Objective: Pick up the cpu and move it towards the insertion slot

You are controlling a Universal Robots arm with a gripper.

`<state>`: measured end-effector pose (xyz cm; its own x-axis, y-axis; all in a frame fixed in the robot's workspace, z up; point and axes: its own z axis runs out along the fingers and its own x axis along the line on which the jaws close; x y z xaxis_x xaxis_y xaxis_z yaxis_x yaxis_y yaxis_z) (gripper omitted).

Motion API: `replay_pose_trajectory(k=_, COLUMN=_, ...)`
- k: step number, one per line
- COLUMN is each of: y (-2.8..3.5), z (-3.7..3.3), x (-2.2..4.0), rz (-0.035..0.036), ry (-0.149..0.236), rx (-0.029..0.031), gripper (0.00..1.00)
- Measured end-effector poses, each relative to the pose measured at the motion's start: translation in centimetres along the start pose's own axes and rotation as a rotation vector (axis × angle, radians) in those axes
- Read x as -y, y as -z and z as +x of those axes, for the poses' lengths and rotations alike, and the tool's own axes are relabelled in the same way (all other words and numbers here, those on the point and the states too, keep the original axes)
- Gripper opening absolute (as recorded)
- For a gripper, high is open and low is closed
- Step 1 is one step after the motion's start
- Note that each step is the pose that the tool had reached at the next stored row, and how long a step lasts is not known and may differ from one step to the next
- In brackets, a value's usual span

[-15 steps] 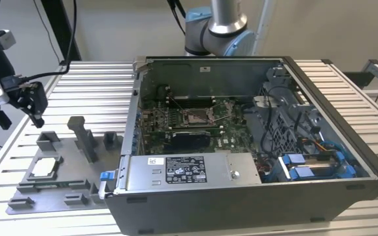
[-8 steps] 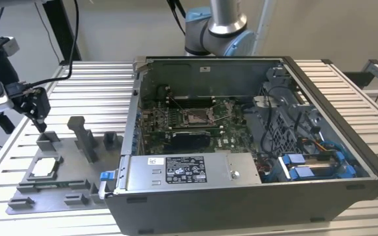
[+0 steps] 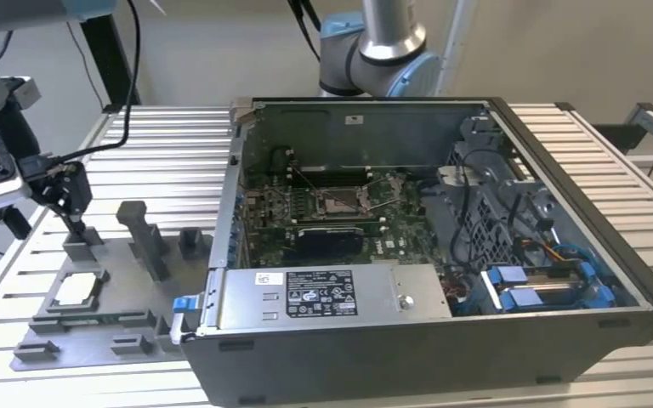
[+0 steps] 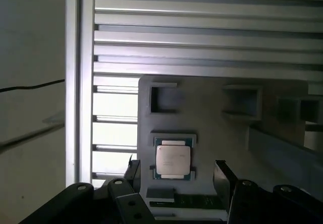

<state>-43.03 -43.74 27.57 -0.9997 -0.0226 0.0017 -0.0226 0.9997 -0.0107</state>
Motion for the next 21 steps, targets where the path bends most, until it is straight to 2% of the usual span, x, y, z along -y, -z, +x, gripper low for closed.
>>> replay_pose_trajectory(k=11, y=-1.97, z=-0.02, x=-0.02, rz=0.0058, ry=0.000, rx=-0.0001, gripper=1.00)
replay_pose_trajectory(k=17, y=-2.94, z=-0.04, x=0.31, rz=0.0064, ry=0.000, rx=-0.0004, gripper=1.00)
replay_pose_trajectory(k=21, y=-3.48, z=-0.12, x=0.73, rz=0.0064, ry=-0.001, rx=-0.0001, gripper=1.00)
